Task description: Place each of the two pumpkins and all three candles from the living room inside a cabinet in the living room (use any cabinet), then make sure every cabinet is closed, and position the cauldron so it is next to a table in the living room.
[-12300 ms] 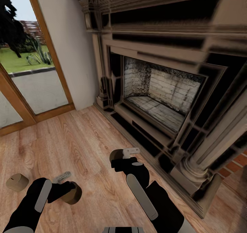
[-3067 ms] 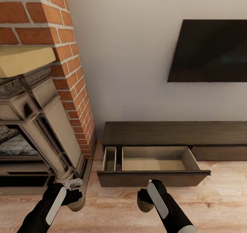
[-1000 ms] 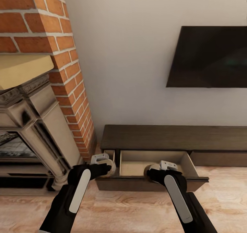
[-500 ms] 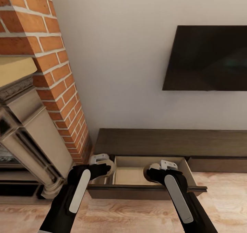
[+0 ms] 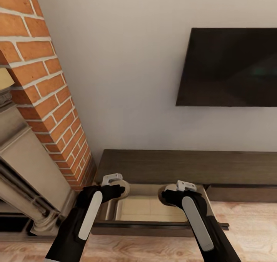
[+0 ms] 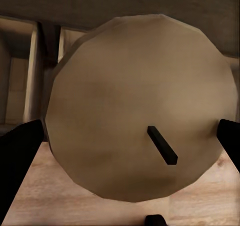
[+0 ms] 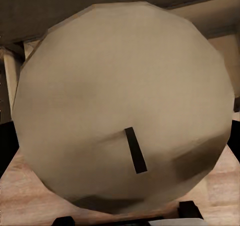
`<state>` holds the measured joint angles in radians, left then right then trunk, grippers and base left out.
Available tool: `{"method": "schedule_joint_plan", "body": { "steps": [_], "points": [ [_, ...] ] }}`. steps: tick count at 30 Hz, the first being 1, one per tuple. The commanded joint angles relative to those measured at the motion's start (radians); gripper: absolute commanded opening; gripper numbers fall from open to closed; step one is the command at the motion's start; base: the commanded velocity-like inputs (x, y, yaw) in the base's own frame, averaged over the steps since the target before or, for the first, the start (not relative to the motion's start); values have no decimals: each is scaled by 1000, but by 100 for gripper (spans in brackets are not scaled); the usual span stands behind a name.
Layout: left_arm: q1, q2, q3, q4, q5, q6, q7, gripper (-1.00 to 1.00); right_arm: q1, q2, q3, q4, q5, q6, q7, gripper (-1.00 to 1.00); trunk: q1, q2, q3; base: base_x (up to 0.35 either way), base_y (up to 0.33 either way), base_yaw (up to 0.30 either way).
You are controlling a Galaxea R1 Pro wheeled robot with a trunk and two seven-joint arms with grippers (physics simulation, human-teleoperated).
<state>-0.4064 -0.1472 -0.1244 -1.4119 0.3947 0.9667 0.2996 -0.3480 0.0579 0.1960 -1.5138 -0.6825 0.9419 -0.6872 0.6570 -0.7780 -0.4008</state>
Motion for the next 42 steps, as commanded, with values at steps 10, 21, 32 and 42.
{"method": "schedule_joint_plan", "body": {
  "steps": [10, 21, 32, 42],
  "points": [
    [0, -9, -3, 81, 3, -91, 92, -100, -104, 101, 16, 216, 7, -15, 2, -100, 0, 0, 0, 12, -12, 0],
    [-15, -27, -13, 246, 1, -280, 140, -100, -171, 107, 28, 388, 8, -120, 6, -100, 0, 0, 0, 0, 0, 0],
    [-18, -27, -36, 287, 3, -318, 139, -100, -190, 93, 80, 444, 12, -205, 9, -100, 0, 0, 0, 40, -54, 0],
    [-22, -27, -53, 302, 2, -294, 140, -100, -191, 92, 80, 451, 12, -218, 9, -100, 0, 0, 0, 140, -109, 0]
  ]
}}
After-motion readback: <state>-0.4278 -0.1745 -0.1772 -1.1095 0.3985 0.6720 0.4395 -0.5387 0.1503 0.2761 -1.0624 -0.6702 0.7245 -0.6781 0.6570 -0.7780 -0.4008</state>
